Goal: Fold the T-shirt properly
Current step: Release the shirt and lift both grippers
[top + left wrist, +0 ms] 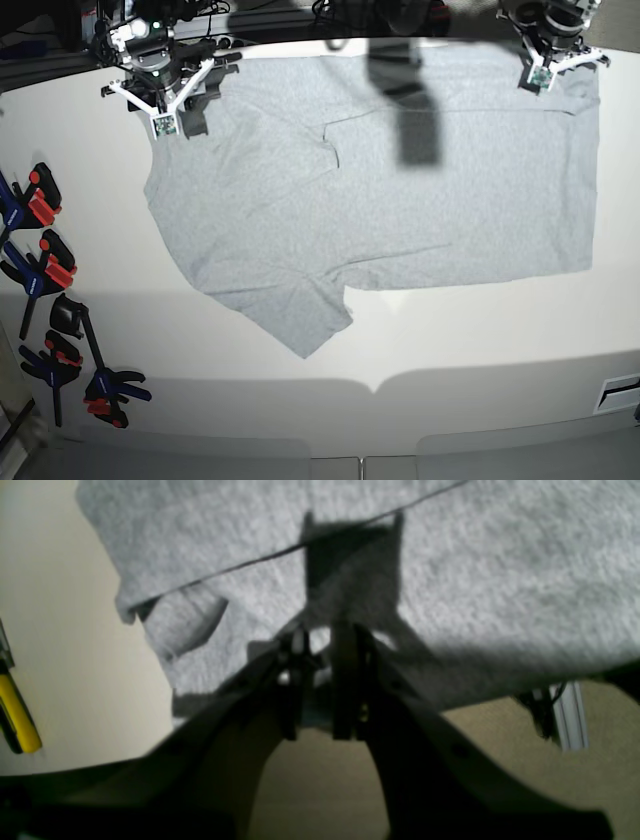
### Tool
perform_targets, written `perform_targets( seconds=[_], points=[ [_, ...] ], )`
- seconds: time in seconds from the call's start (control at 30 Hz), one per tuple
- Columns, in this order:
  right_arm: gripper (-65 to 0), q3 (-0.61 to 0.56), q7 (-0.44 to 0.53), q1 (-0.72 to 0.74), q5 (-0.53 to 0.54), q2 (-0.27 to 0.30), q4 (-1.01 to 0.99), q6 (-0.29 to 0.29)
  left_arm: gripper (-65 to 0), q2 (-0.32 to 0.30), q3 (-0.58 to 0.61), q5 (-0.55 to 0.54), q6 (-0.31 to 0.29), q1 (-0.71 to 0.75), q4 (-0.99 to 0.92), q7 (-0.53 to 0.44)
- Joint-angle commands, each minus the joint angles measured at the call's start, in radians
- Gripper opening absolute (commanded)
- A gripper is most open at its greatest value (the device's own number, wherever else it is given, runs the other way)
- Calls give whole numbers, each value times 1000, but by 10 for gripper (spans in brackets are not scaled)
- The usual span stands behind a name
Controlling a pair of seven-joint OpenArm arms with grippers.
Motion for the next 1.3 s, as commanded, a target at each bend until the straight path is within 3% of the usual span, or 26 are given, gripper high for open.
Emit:
perform_targets(
  seconds=[0.0, 0.23, 0.43, 0.7, 0.8, 1.1, 1.27],
  points=[
    [-383, 5, 19, 0, 0, 10, 22, -12, -559, -5, 4, 9, -14, 18, 27, 10],
    [-383, 5, 19, 0, 0, 10, 22, -11, -559, -4, 4, 94, -14, 18, 64, -52],
    [-383, 5, 15, -1, 0, 10, 22, -11, -559, -4, 4, 95, -11, 18, 59, -66],
    [-383, 5, 21, -1, 0, 10, 22, -11, -559, -4, 4, 176, -11, 6, -101, -87],
    [-383, 5, 17, -1, 0, 10, 22, -11, -559, -4, 4, 214, -9, -9, -116, -51],
    [-383, 5, 19, 0, 0, 10, 22, -11, -559, -5, 4, 242, -7, -14, 45, 18],
    [-383, 5, 21, 6, -1, 10, 22, -11, -559, -5, 4, 389, -7, -15, 166, 10]
  ],
)
